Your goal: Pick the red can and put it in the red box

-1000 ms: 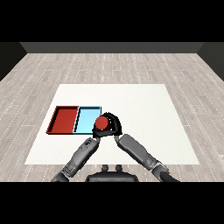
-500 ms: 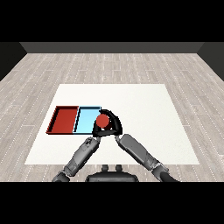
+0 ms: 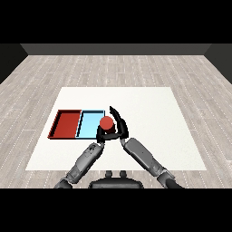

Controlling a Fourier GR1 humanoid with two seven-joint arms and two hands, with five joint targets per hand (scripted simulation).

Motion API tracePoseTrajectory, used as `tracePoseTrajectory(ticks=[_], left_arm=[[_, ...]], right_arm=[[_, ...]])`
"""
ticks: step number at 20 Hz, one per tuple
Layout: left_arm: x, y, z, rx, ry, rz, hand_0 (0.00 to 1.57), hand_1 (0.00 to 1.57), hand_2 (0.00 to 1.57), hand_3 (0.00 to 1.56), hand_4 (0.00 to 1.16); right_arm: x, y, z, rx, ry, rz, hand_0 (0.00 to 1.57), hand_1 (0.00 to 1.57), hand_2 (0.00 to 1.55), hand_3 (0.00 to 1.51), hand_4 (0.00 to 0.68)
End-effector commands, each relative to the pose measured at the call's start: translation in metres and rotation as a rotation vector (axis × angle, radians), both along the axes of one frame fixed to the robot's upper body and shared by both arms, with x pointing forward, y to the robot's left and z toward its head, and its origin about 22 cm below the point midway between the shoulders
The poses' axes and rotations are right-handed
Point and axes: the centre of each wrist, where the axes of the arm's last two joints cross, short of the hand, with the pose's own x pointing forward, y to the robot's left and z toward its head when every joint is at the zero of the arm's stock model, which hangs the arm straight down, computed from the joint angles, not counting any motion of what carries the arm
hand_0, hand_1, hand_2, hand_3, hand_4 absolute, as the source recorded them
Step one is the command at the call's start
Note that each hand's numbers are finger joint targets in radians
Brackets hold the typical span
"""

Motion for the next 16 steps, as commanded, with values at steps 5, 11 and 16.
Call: tracePoseTrajectory(ticks=[5,11,16], left_arm=[[0.005,0.027,-0.008,0.012,0.008,0.020,1.57,1.57,1.57,1.49,1.14],[0.017,0.052,-0.004,0.103,-0.037,0.088,1.57,1.57,1.57,1.48,1.14],[0.018,0.109,0.008,0.208,-0.034,0.158,1.57,1.57,1.57,1.47,1.13]], right_arm=[[-0.003,-0.053,0.015,0.040,-0.070,-0.092,0.00,0.00,0.00,0.00,0.000],[-0.018,-0.112,0.040,0.078,-0.115,-0.132,0.00,0.00,0.00,0.00,0.000],[-0.043,-0.165,0.008,0.032,-0.051,-0.253,0.00,0.00,0.00,0.00,0.000]])
